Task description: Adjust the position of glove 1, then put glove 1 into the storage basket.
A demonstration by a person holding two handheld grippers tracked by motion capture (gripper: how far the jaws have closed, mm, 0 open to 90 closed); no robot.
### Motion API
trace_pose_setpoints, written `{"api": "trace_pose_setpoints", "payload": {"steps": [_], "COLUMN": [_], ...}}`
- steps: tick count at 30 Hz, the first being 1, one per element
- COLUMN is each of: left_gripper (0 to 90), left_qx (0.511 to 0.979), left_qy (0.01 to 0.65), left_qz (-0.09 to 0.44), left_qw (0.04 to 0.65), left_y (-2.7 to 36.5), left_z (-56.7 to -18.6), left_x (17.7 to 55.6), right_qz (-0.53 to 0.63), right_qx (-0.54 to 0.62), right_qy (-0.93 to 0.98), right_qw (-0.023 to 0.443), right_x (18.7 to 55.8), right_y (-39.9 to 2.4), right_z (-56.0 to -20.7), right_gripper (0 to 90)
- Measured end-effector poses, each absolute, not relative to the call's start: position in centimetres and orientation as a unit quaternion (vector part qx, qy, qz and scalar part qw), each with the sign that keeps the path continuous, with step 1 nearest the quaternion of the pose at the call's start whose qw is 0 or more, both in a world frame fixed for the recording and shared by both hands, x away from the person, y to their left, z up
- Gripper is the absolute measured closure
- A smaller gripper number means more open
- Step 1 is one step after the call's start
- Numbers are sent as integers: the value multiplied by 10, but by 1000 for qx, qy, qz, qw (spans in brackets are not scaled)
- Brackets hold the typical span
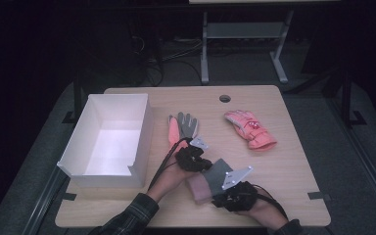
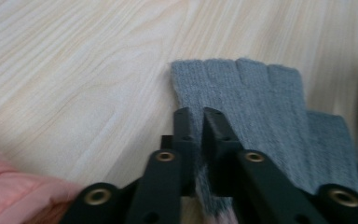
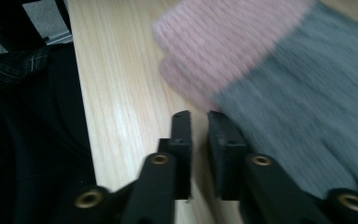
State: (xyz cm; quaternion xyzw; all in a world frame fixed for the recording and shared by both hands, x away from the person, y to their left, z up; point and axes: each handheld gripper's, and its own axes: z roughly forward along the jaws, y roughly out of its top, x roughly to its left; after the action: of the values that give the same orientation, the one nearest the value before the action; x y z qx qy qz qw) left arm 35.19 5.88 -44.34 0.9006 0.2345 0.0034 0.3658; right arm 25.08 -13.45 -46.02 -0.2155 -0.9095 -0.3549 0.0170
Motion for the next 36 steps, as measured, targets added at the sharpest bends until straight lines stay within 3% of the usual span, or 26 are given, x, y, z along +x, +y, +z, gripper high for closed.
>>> {"api": "trace_pose_setpoints", "payload": {"steps": [10, 20, 27, 36], "left_gripper": [439, 223, 151, 136], "left_qx": [903, 911, 917, 924], "left_qy": [214, 200, 195, 186], "left_qz": [-14, -10, -8, -3], "left_qw": [372, 361, 347, 334], "left_y": [68, 70, 63, 47], "left_z": [-435, -434, -438, -449], "left_x": [343, 329, 323, 316], "right_qz": [-377, -391, -374, -369], "right_qx": [-280, -362, -411, -429], "right_qy": [-883, -845, -826, -818], "right_qw": [-8, -57, -95, -99], "right_x": [244, 249, 260, 264], "right_y": [-180, -225, -241, -247], "right_z": [-450, -450, -455, -457], "right_gripper": [537, 276, 166, 151]}}
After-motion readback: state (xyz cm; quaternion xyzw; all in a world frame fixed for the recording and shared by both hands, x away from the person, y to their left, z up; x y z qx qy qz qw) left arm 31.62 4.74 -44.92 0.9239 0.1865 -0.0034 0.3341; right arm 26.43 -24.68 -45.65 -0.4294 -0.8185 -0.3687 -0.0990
